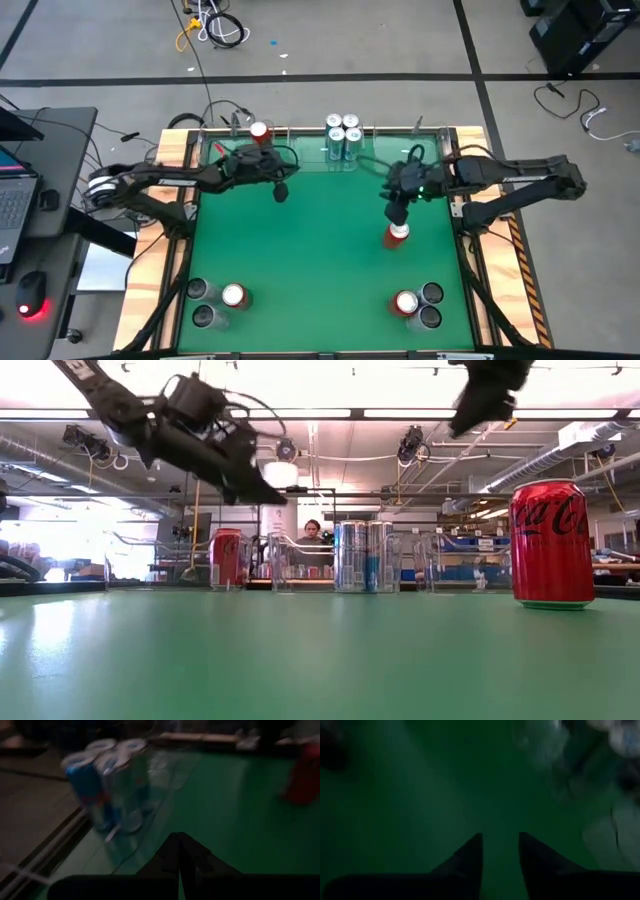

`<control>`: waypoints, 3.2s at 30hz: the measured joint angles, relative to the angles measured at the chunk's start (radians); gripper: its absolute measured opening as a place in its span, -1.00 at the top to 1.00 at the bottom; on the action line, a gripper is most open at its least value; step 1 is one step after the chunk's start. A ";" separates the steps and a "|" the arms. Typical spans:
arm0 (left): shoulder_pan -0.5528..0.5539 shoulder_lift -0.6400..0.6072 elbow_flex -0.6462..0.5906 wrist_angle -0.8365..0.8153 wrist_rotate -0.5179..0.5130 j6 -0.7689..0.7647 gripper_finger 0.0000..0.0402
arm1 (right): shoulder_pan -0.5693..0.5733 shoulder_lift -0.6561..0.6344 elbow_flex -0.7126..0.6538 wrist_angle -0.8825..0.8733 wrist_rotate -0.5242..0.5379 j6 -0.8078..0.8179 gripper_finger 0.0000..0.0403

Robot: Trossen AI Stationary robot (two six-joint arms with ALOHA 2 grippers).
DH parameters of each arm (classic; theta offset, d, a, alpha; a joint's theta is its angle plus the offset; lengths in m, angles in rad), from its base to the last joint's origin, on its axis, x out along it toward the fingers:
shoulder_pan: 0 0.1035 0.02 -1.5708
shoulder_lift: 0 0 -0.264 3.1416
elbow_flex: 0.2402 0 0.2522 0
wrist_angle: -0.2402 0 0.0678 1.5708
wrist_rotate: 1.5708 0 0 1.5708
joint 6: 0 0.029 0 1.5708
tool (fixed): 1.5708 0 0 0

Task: Sort soda cans
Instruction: Put the red soda can into the transparent left bin

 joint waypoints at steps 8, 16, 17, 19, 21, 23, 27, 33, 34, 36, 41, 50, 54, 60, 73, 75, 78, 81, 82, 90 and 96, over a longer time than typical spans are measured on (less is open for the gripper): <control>-0.035 -0.205 -0.075 0.001 0.137 -0.033 0.98 | 0.144 0.089 -0.001 -0.195 0.023 0.212 -0.25; -0.057 -0.374 -0.159 -0.030 0.147 -0.053 0.98 | 0.224 0.202 -0.001 -0.236 -0.016 0.262 -0.69; -0.057 -0.390 -0.159 -0.050 0.147 -0.053 0.98 | 0.225 0.214 -0.001 -0.250 -0.016 0.271 -0.72; -0.057 -0.420 -0.159 -0.093 0.144 -0.050 0.98 | 0.231 0.239 -0.001 -0.279 -0.016 0.276 -0.75; -0.057 -0.451 -0.159 -0.121 0.141 -0.048 0.98 | 0.234 0.262 0.000 -0.296 -0.017 0.281 -0.76; -0.057 -0.480 -0.159 -0.148 0.140 -0.041 0.98 | 0.234 0.283 0.000 -0.302 -0.029 0.283 -0.76; -0.057 -0.536 -0.159 -0.203 0.140 -0.028 0.98 | 0.234 0.328 0.000 -0.311 -0.077 0.282 -0.71; -0.057 -0.626 -0.159 -0.303 0.134 -0.027 0.98 | 0.230 0.375 0.004 -0.327 -0.090 0.248 -0.42; -0.057 -0.642 -0.159 -0.320 0.134 -0.027 0.98 | 0.225 0.378 0.005 -0.323 -0.089 0.235 -0.37; -0.057 -0.675 -0.159 -0.352 0.126 -0.027 0.98 | 0.209 0.381 0.024 -0.312 -0.084 0.213 -0.36; -0.057 -0.755 -0.159 -0.404 0.118 -0.031 0.98 | 0.140 0.400 0.165 -0.271 -0.029 0.094 -0.36; -0.055 -0.837 -0.159 -0.513 0.050 -0.061 0.98 | -0.017 0.625 0.612 -0.253 0.017 -0.214 -0.36; -0.055 -0.877 -0.159 -0.531 0.031 -0.061 0.98 | -0.065 0.768 0.855 -0.262 0.016 -0.327 -0.36; -0.055 -0.964 -0.159 -0.569 0.007 -0.069 0.98 | -0.116 0.957 1.194 -0.278 0.014 -0.493 -0.36; -0.009 -1.038 -0.159 -0.622 -0.042 -0.111 0.98 | -0.225 1.049 1.207 0.077 -0.014 -0.641 -0.36; 0.004 -1.037 -0.159 -0.631 -0.063 -0.115 0.98 | -0.238 1.055 1.208 0.114 -0.034 -0.641 -0.36; 0.019 -1.025 -0.159 -0.656 -0.076 -0.133 0.98 | -0.251 1.058 1.208 0.111 -0.077 -0.640 -0.36; 0.023 -1.022 -0.159 -0.681 -0.059 -0.145 0.98 | -0.250 1.060 1.208 0.005 -0.090 -0.629 -0.36; 0.023 -1.022 -0.159 -0.683 -0.051 -0.154 0.98 | -0.244 1.060 1.208 -0.035 -0.090 -0.620 -0.36; 0.022 -1.017 -0.159 -0.676 0.029 -0.159 0.98 | -0.188 1.062 1.119 -0.182 -0.102 -0.538 -0.36; 0.022 -0.999 -0.159 -0.675 0.065 -0.159 0.98 | -0.178 1.062 1.020 -0.108 -0.117 -0.519 -0.36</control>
